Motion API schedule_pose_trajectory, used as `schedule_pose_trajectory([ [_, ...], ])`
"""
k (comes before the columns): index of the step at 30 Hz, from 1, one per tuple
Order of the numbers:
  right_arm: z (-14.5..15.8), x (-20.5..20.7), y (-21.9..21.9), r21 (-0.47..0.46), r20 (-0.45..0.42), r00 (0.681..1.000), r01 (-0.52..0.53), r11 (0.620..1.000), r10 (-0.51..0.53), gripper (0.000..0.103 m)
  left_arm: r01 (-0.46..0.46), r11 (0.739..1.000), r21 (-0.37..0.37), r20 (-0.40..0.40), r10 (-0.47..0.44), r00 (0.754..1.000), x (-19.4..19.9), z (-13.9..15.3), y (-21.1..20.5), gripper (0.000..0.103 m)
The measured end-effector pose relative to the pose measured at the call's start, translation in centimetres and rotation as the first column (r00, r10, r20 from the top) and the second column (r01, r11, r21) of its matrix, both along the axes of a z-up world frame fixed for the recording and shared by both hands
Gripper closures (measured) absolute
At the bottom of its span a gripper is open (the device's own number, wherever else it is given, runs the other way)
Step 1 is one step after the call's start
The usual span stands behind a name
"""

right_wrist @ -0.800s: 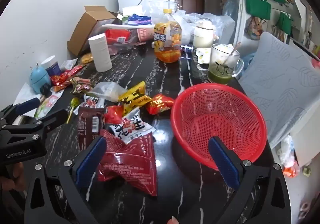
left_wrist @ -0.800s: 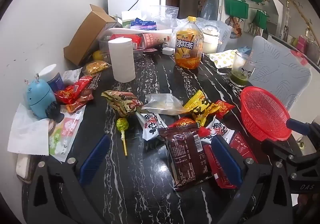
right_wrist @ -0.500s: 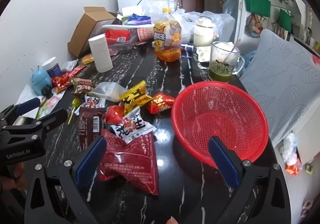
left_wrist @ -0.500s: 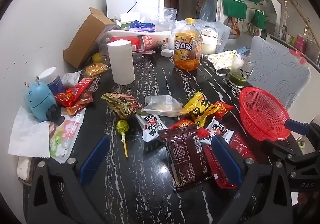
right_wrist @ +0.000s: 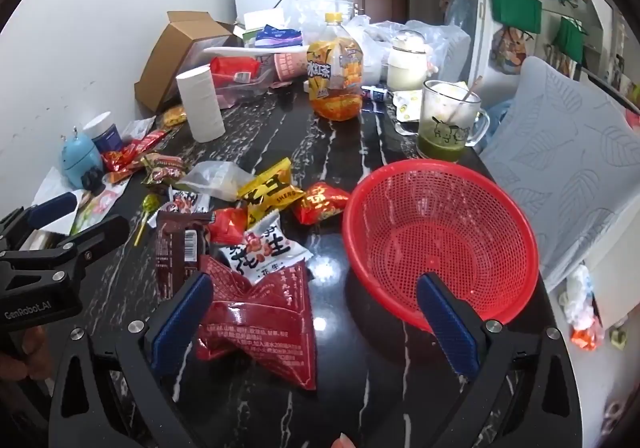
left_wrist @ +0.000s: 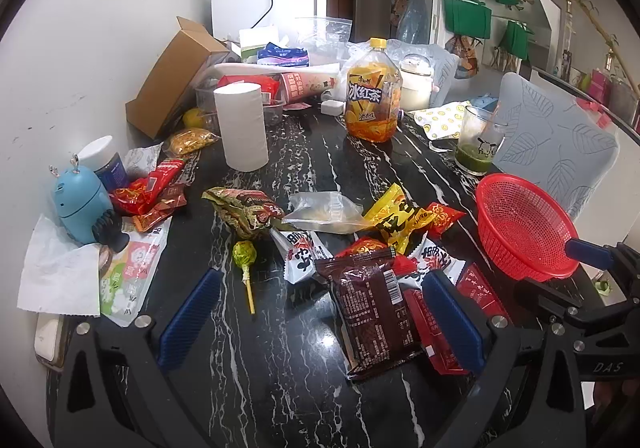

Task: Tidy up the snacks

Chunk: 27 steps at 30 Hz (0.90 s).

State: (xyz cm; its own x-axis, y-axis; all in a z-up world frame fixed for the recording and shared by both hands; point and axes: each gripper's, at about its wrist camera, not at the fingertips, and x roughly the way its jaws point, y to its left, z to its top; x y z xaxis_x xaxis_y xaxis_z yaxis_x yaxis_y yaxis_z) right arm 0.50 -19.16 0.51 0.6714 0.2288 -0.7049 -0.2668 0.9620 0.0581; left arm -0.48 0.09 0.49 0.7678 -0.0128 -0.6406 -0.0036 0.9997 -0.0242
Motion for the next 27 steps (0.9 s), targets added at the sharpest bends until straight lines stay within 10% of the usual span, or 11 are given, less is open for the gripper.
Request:
schedule_pose_trajectory([
  [27, 0.04, -0.24, 0.37, 0.011, 0.008, 1.0, -0.011, 1.0, 0.011, 0.0, 0.001, 1.0, -0.001, -0.018, -0.001, 1.0, -0.1, -0.52, 0.08, 0.0],
])
